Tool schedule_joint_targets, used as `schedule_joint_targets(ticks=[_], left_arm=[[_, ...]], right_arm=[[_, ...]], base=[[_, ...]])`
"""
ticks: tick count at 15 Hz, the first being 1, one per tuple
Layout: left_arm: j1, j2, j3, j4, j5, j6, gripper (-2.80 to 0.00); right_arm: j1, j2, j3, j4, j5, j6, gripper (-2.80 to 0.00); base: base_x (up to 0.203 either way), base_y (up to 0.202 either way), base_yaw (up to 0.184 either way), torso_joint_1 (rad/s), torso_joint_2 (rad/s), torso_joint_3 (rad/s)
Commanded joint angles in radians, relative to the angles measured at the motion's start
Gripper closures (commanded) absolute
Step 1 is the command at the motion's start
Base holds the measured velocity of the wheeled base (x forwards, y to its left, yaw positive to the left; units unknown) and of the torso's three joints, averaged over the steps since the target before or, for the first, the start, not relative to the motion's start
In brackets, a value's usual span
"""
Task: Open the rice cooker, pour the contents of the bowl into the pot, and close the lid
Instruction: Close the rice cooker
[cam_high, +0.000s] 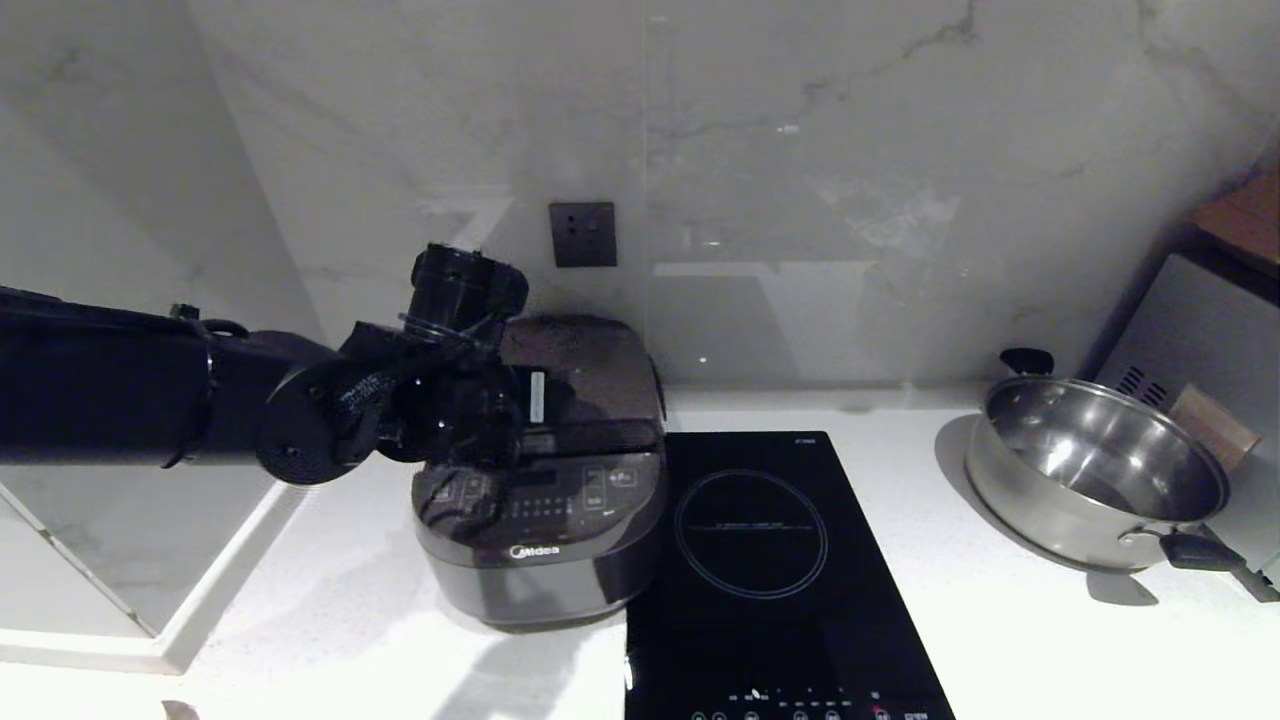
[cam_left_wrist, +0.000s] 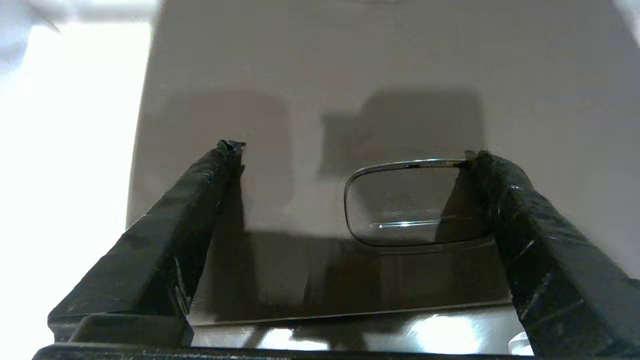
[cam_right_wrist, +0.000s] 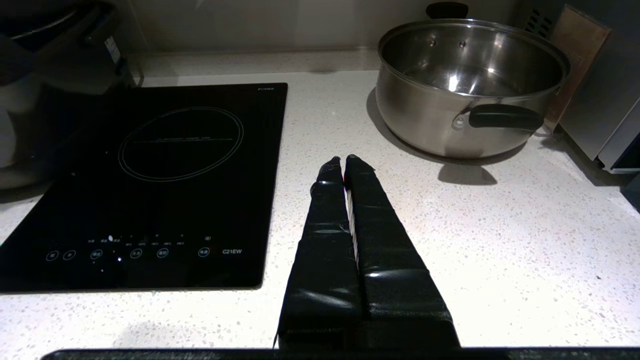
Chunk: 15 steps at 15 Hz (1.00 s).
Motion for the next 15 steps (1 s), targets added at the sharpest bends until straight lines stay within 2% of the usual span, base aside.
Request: schedule_joint_targets(ticks=[1,7,11,13,15], left_arm=[[0.007,-0.013,-0.023,-0.001,0.034,-0.008,-2.80],[-0.009,-0.074,0.022,0.007,0.032,0.007,-2.80],[-0.110,-0.112,0.036,0.052,0.013,-0.006,-2.80],[-0.170,-0.106,0.035,0.061,0.012,-0.041,-2.80],[-0.196,-0.092,0.034,0.075,0.012,-0.077,-2.80]], right_arm=[[0.000,0.000,0.000,0.000,0.000,0.000,0.00],[0.000,0.000,0.000,0.000,0.000,0.000,0.00],[0.000,0.000,0.000,0.000,0.000,0.000,0.00],[0.000,0.000,0.000,0.000,0.000,0.000,0.00],[0.000,0.000,0.000,0.000,0.000,0.000,0.00]], base=[[0.000,0.000,0.000,0.000,0.00,0.000],[0.000,0.000,0.000,0.000,0.00,0.000],[0.000,0.000,0.000,0.000,0.00,0.000],[0.000,0.000,0.000,0.000,0.00,0.000],[0.000,0.000,0.000,0.000,0.00,0.000]])
